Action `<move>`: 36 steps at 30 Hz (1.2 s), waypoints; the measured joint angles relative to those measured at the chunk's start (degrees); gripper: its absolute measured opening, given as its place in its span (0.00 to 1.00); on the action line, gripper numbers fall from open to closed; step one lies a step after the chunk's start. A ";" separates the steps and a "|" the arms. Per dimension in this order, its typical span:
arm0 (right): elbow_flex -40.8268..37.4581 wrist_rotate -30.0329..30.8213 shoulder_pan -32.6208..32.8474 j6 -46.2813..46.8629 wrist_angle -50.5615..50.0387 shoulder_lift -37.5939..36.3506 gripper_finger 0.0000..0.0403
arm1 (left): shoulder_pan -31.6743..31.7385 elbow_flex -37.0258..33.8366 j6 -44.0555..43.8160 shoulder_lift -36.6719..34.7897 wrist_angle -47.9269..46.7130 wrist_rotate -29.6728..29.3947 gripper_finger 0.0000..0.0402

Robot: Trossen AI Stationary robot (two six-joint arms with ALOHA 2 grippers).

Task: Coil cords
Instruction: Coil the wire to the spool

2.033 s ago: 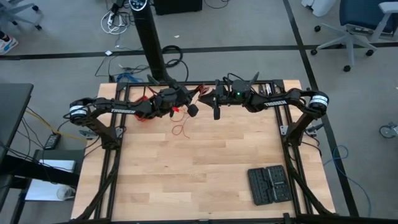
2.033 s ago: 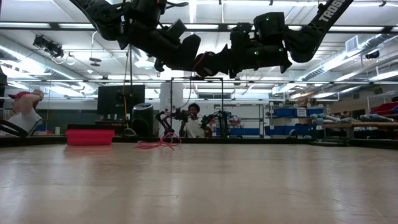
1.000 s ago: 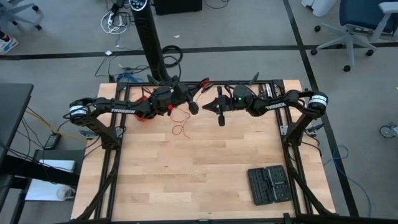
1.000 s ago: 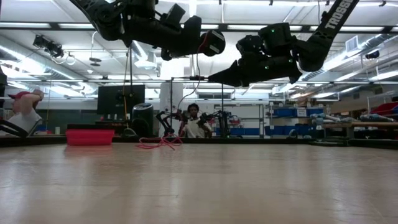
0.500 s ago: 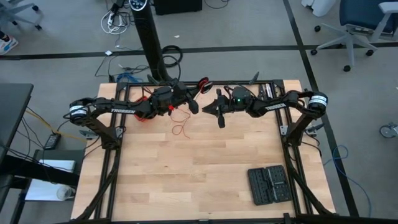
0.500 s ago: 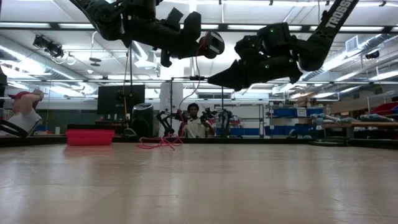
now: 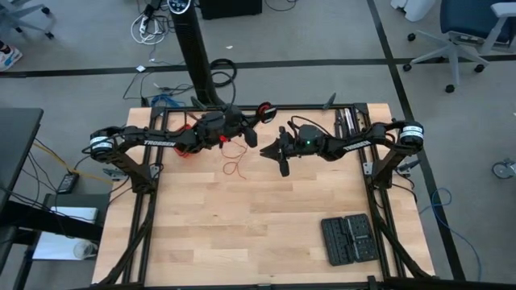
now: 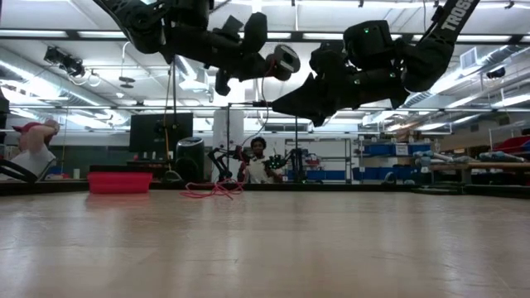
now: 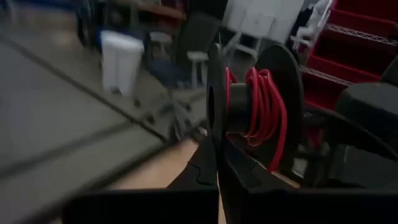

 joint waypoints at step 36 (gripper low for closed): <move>-0.11 -7.08 -6.24 6.47 26.45 12.41 0.18 | 0.27 5.03 6.87 -1.94 -3.05 3.99 0.00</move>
